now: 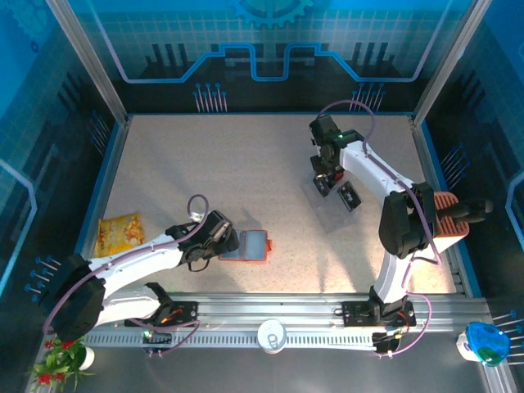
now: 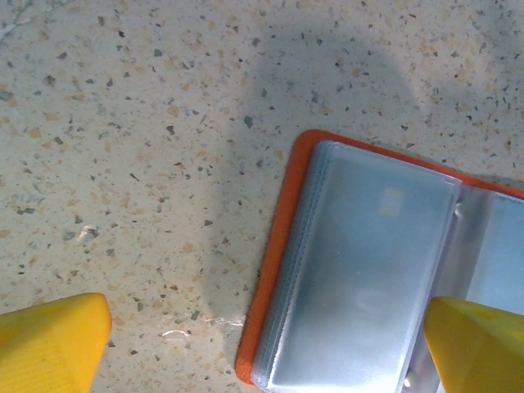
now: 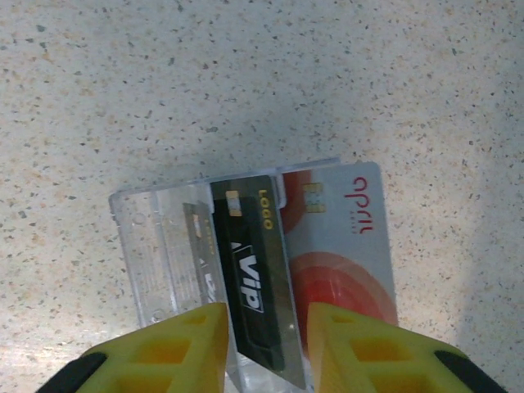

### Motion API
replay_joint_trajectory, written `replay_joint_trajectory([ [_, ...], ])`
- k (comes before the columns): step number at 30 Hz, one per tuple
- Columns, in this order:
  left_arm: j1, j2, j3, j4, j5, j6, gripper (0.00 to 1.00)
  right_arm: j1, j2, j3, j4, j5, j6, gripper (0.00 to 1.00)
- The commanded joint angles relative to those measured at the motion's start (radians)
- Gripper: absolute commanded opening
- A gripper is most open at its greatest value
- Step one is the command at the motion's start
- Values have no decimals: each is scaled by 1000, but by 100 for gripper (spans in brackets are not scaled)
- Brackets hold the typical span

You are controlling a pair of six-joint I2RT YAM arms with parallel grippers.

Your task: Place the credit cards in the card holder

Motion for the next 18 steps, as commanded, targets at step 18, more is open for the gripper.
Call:
replay_joint_trajectory([
  [18,8,28,36,10,12,23,99,-35,62,-11,-2,-96,-11,23],
])
